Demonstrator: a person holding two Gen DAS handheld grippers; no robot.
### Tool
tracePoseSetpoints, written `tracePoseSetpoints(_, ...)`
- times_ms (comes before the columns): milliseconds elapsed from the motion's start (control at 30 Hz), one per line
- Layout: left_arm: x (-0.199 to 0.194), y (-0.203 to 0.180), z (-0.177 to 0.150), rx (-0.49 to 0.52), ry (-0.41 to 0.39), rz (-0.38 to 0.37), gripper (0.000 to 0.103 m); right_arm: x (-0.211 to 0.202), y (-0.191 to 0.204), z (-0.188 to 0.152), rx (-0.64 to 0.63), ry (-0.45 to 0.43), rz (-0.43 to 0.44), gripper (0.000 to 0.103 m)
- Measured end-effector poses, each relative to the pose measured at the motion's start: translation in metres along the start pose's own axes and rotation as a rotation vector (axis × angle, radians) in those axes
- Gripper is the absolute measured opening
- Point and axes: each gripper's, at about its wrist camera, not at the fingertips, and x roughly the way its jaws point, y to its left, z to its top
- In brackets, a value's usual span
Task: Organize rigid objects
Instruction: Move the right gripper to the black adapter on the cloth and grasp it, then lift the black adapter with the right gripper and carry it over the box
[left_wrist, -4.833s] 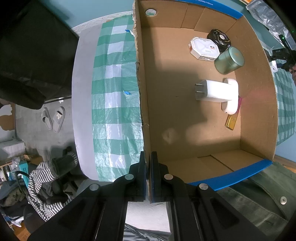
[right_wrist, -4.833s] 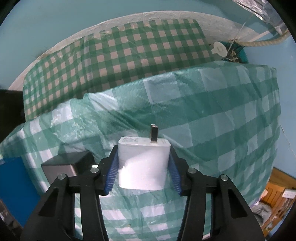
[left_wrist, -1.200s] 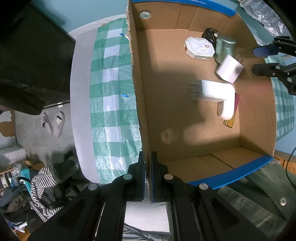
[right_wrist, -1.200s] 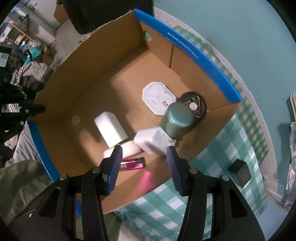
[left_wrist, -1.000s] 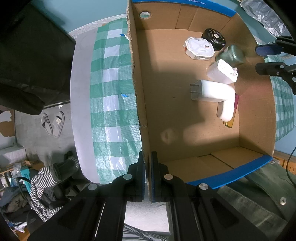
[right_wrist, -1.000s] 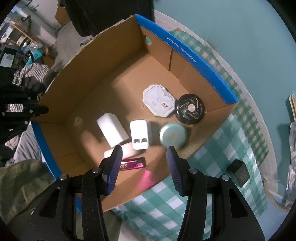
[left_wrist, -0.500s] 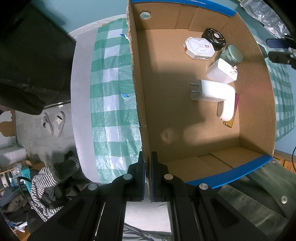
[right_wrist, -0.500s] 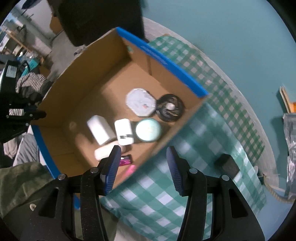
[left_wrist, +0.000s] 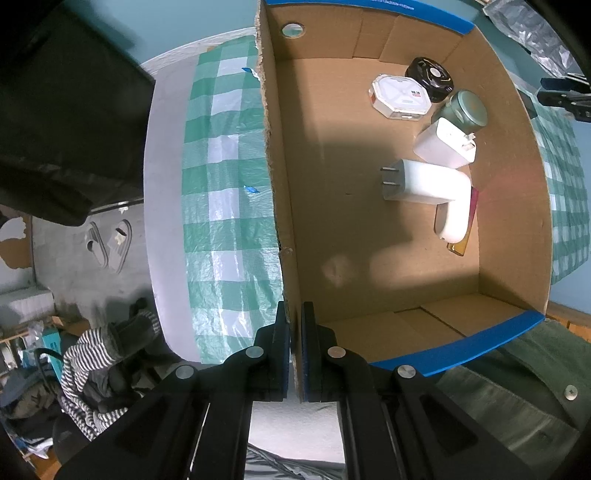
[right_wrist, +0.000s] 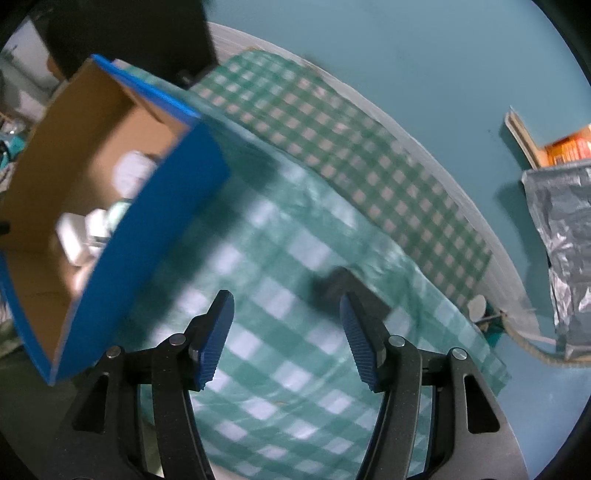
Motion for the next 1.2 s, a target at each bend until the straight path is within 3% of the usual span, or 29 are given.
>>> tracePoseSetpoints(267,0.001,-0.001,0.000,-0.021,0.001,0.005,0.004,0.032,-0.026,-0.002,-0.094,0.051,-0.057,0.061)
tracePoseSetpoints(533,0.001,-0.002,0.001,-0.045,0.005,0.015,0.004,0.063,-0.020,-0.008,-0.299,0.101,-0.138,0.061)
tracePoseSetpoints(667,0.001,-0.002,0.001,-0.054,0.007,0.018,0.004,0.081,-0.020,-0.010,-0.341,0.139,-0.165,0.061)
tracePoseSetpoints(867,0.001,-0.002,0.001,-0.058,0.009,0.022,0.004,0.091,-0.029,-0.006,-0.271,0.133,-0.119,0.060)
tracePoseSetpoints(967,0.001,-0.002,0.001,-0.053,0.010,0.021,0.004,0.091,-0.034,-0.004,-0.207,0.140,-0.085,0.053)
tracePoseSetpoints(1200,0.001,-0.001,0.000,-0.042,0.011,0.017,0.004,0.093,-0.055,-0.001,0.068,0.187,0.058,0.039)
